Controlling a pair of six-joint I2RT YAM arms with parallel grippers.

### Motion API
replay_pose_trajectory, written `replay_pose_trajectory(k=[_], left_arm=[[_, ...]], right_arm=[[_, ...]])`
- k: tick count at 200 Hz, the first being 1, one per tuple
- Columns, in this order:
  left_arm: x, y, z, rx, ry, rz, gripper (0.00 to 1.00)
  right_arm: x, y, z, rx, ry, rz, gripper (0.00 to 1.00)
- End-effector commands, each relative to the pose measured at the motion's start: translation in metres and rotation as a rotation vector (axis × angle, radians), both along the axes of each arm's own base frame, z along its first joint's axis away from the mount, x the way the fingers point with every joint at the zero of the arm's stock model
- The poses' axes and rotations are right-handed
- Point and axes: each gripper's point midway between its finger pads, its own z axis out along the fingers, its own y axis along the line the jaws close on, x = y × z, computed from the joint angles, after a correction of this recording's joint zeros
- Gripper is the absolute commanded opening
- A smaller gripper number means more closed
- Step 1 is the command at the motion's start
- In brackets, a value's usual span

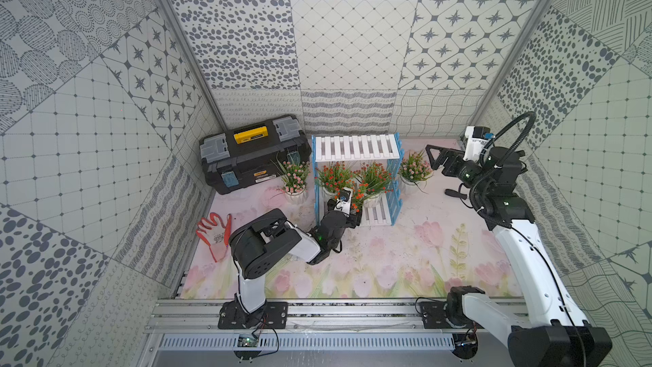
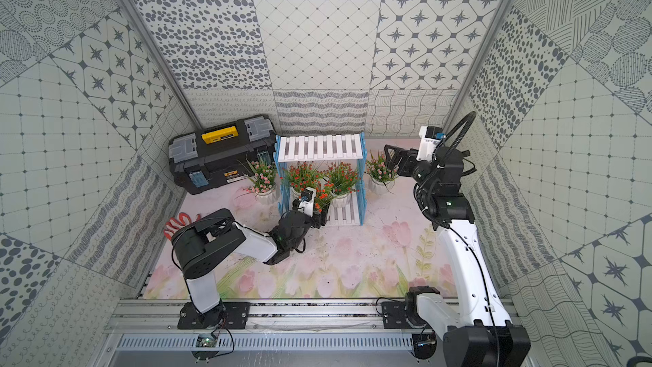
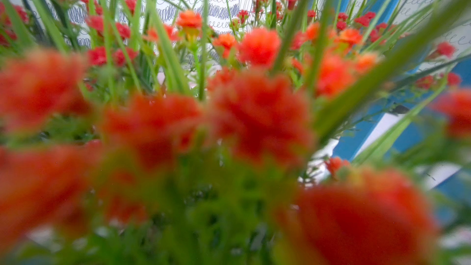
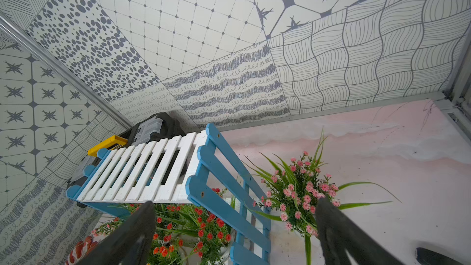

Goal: Place the baby's breath potted plants on the rack by color
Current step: Place the baby's breath potted plant on the rack.

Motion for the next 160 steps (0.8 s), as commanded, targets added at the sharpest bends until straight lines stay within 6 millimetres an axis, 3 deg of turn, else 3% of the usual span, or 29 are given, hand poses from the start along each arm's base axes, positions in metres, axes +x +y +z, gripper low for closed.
replay_pose_trajectory(k=[1,99,160], left_arm=[[0.005,-0.013,0.031,-0.140,-0.050,-0.030,0.75],[0.009,-0.023,0.009,-0.009,0.061,-0.036,0.90],[0.003,-0.023,0.014,0.020,0.052,-0.034,0.98]], right_arm=[[0.003,0.001,0.010,-0.015,-0.041,0.004,0.98],[0.004,0.002,0.004,-0.014,-0.031,0.012,0.98],[0.004,0.004,0.002,-0.007,-0.031,0.020,0.98]])
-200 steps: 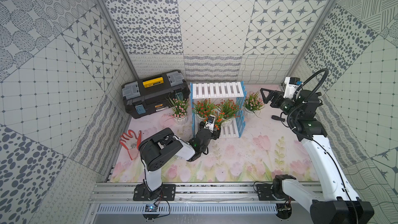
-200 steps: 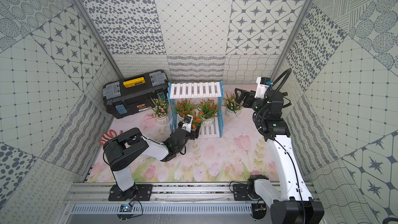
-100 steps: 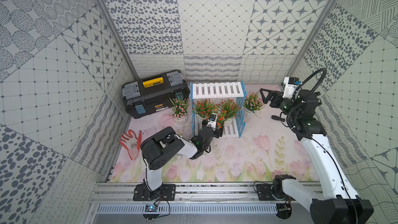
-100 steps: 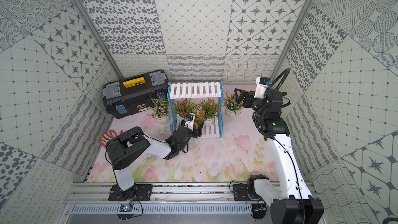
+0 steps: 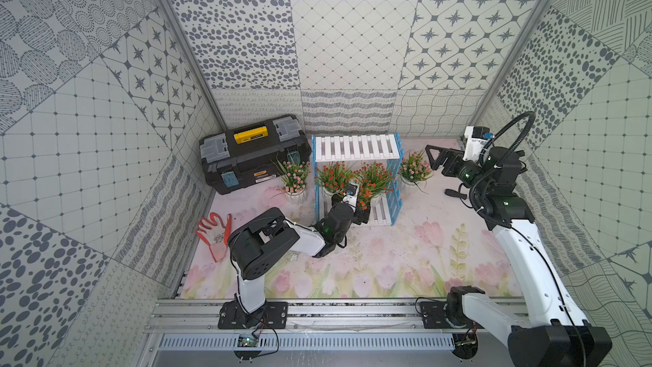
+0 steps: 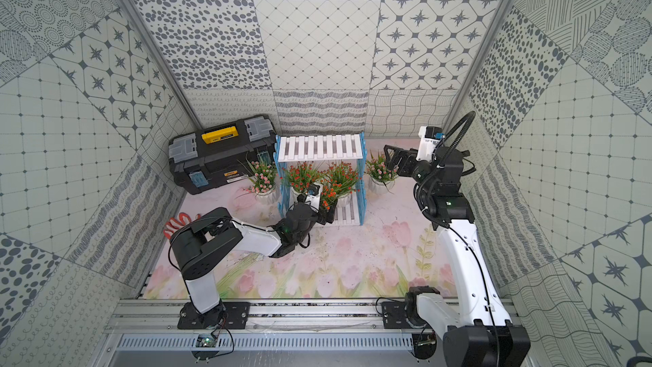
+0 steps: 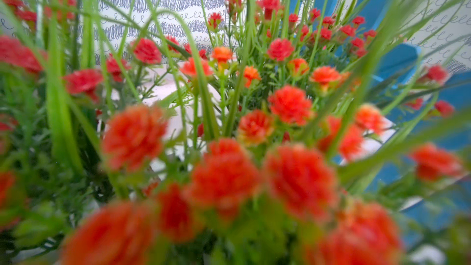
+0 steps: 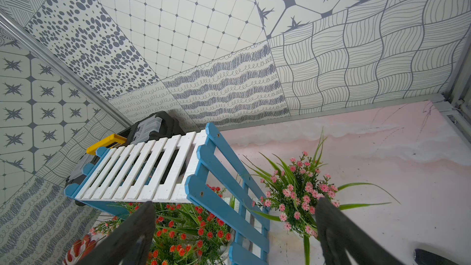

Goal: Place the baby's breath potted plants on the rack by color
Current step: Place the baby's breath potted plant on the rack.

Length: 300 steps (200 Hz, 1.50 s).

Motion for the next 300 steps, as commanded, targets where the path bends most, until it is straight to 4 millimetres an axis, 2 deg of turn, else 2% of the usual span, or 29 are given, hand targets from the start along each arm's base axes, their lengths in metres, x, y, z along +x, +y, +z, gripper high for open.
replay_pose_trajectory(k=[1,134,203,251,270,300], left_arm=[[-0.002,-0.002,0.009,0.004,-0.012,0.004,0.98],[-0.019,0.005,0.007,0.033,0.008,-0.004,0.98],[-0.043,0.011,0.007,0.003,-0.005,-0.044,0.98],[-0.072,0.014,0.015,-0.020,-0.029,-0.130,0.98],[-0.094,0.012,0.023,-0.017,-0.026,-0.232,0.98],[-0.140,0.014,0.035,-0.002,0.040,-0.449,0.98]], right_arm=[[0.004,0.003,0.002,0.000,-0.028,0.015,0.98],[0.000,0.005,0.001,0.006,-0.033,0.024,0.98],[0.000,0.006,0.000,0.004,-0.033,0.030,0.98],[0.002,0.006,-0.006,-0.005,-0.016,0.027,0.98],[0.003,0.007,-0.008,-0.003,-0.007,0.036,0.98],[0.004,0.008,-0.014,-0.008,0.014,0.040,0.98]])
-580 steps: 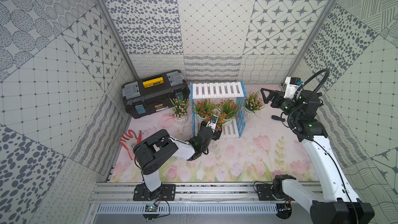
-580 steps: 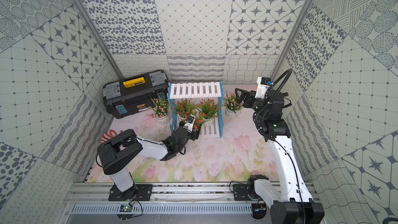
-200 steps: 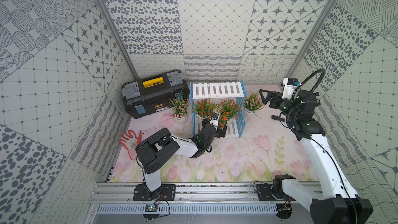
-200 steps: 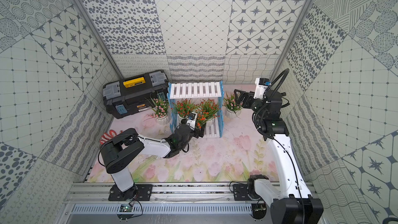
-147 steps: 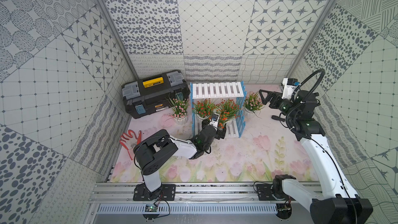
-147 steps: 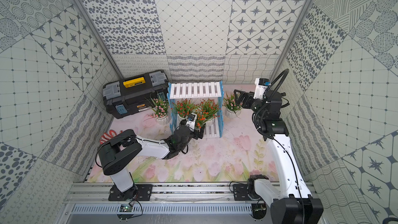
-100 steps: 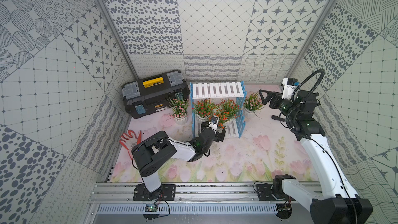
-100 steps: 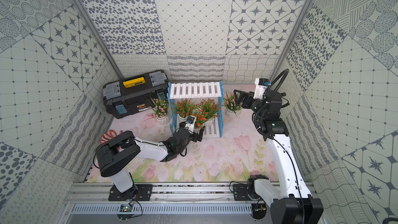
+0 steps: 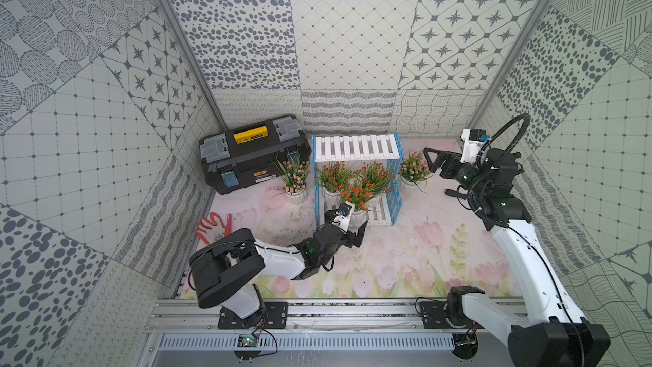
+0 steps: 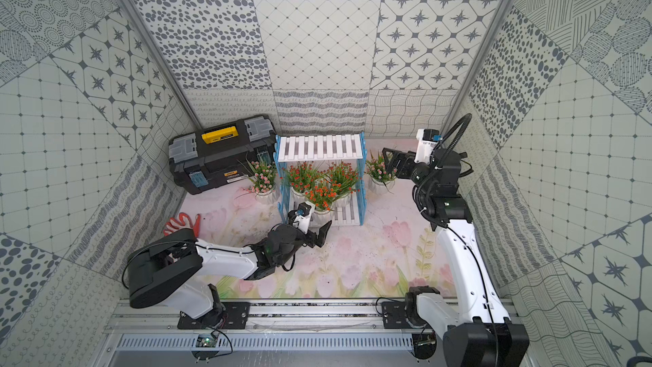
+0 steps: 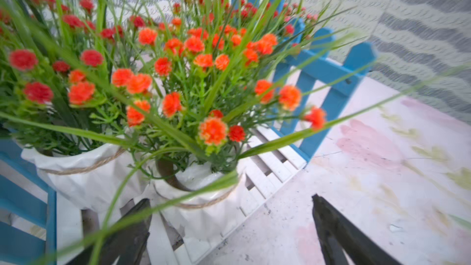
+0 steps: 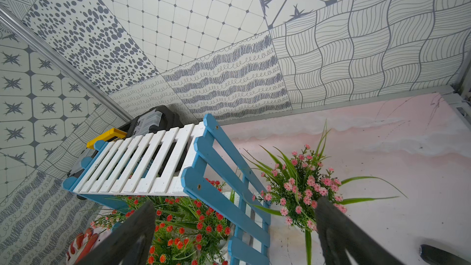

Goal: Place the baby's breath potted plants on the rack by color
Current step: Place the baby's breath potted plant on the rack.

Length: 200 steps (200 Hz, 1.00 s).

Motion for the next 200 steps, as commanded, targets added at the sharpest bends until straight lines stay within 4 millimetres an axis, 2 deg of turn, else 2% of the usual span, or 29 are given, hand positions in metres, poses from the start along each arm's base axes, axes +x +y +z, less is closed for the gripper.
replay_pose_trajectory(k=[1,30,40,52,72,93,119,171,200], left_arm=[[-0.052,-0.009,0.016,0.005,0.041,-0.275,0.98],[-0.095,0.007,0.029,0.059,0.135,-0.446,0.98],[-0.105,0.016,0.035,0.070,0.163,-0.464,0.98],[-0.112,0.028,0.039,0.071,0.193,-0.464,0.98],[-0.111,0.045,0.042,0.046,0.222,-0.411,0.98],[-0.097,0.059,0.045,0.022,0.251,-0.319,0.98],[-0.074,0.066,0.047,-0.014,0.282,-0.208,0.98],[-0.035,0.076,0.055,-0.213,0.413,-0.083,0.98],[-0.021,0.089,0.065,-0.254,0.451,0.007,0.98]], right_arm=[[0.003,0.004,0.000,-0.011,-0.009,0.021,0.98],[0.005,0.000,-0.014,-0.037,0.049,-0.007,0.98],[0.004,-0.002,-0.021,-0.042,0.077,-0.017,0.98],[0.001,-0.003,-0.029,-0.048,0.104,-0.036,0.98],[-0.005,-0.004,-0.046,-0.066,0.159,-0.058,0.98],[-0.013,-0.006,-0.068,-0.088,0.228,-0.086,0.98],[-0.025,0.004,-0.094,-0.094,0.291,-0.072,0.98],[-0.047,0.035,-0.159,-0.166,0.444,-0.015,0.98],[-0.048,0.031,-0.179,-0.183,0.464,-0.032,0.98]])
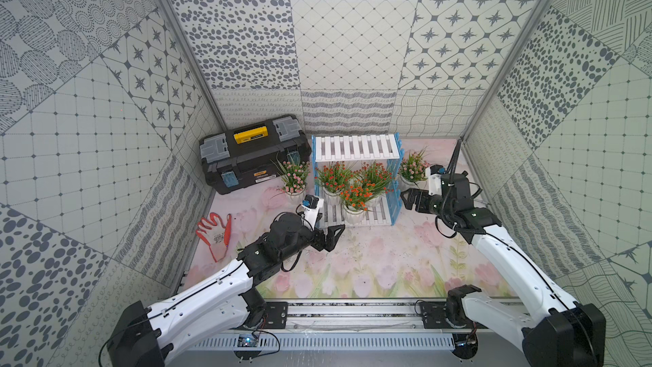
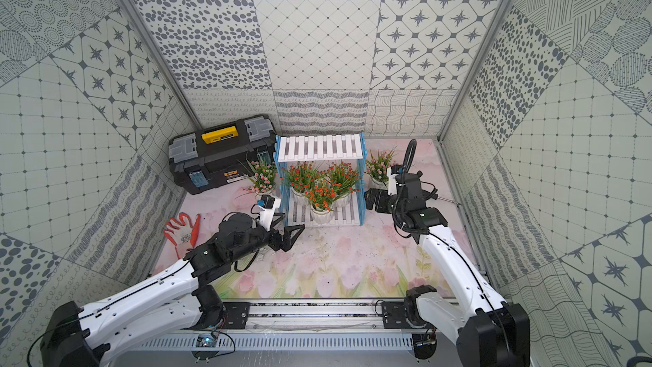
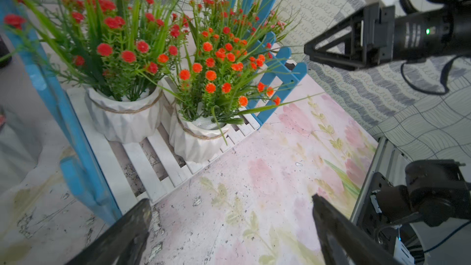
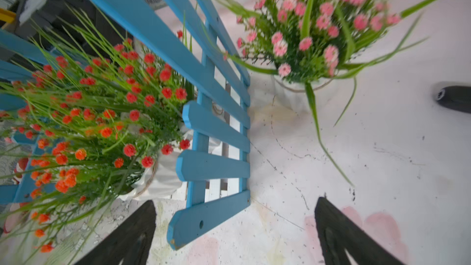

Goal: Place the baby's breath potted plants on the rack by color
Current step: Place the baby's breath potted plant on the rack.

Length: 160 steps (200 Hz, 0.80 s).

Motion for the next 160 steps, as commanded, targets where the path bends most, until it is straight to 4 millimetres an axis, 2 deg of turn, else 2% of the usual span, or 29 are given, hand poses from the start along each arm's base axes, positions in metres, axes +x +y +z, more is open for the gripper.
replay_pose_trajectory(k=[1,44,58,102,140,160], left_arm=[[0.012,0.009,0.014,-0.112,0.131,0.094,0.98],[0.023,0.050,0.035,-0.144,0.150,0.277,0.98],[0.026,0.062,0.035,-0.136,0.163,0.322,0.98],[0.035,0.098,0.029,-0.165,0.209,0.486,0.98],[0.041,0.108,0.031,-0.202,0.227,0.531,0.98],[0.043,0.108,0.031,-0.200,0.225,0.530,0.98]], right_arm=[[0.006,-0.007,-0.012,-0.027,0.000,-0.044,0.98],[0.017,-0.013,-0.024,-0.045,-0.005,-0.063,0.98],[0.020,-0.016,-0.028,-0.036,0.007,-0.071,0.98],[0.024,-0.035,-0.024,-0.055,-0.042,-0.131,0.98],[0.029,-0.041,-0.026,-0.053,-0.084,-0.180,0.98],[0.025,-0.036,-0.012,-0.001,-0.142,-0.165,0.98]])
